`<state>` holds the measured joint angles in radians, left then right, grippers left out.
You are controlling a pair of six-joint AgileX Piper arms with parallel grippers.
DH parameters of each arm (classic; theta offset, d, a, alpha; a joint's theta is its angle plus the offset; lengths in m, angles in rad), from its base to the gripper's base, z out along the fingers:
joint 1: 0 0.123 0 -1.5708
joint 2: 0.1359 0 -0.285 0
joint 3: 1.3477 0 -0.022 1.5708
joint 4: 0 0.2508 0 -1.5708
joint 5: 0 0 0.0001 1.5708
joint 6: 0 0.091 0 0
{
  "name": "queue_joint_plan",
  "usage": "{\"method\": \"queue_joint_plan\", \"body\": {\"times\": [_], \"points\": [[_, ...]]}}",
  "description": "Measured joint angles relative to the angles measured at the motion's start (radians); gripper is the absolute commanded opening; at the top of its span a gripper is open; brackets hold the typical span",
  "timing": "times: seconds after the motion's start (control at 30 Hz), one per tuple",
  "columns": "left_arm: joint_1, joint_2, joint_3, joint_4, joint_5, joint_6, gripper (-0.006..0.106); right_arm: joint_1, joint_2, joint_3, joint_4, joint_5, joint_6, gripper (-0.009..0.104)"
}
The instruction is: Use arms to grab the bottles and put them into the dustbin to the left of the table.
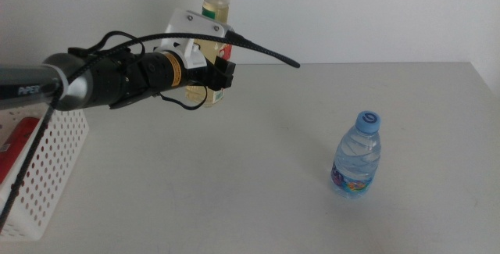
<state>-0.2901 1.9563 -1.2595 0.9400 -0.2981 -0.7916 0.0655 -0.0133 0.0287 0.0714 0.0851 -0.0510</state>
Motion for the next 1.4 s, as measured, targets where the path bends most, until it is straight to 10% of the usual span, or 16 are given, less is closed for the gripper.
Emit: {"method": "queue_joint_plan", "body": {"times": [0.2, 0.6, 1.1, 1.4], "points": [[-0.01, -0.147, 0.025, -0.045, 0.078, -0.055, 0.017, 0.0, 0.0, 0.0, 0.0, 0.0, 0.0, 0.066], [0.044, -0.451, -0.077, -0.793, 0.825, 0.76, 0.004, 0.0, 0.0, 0.0, 0.0, 0.0, 0.0, 0.066], [0.567, -0.489, -0.236, -1.134, 1.343, 1.197, -0.001, 0.0, 0.0, 0.0, 0.0, 0.0, 0.0, 0.066], [0.634, -0.346, -0.206, -1.251, 1.413, 1.246, -0.001, 0.0, 0.0, 0.0, 0.0, 0.0, 0.0, 0.066]]}}
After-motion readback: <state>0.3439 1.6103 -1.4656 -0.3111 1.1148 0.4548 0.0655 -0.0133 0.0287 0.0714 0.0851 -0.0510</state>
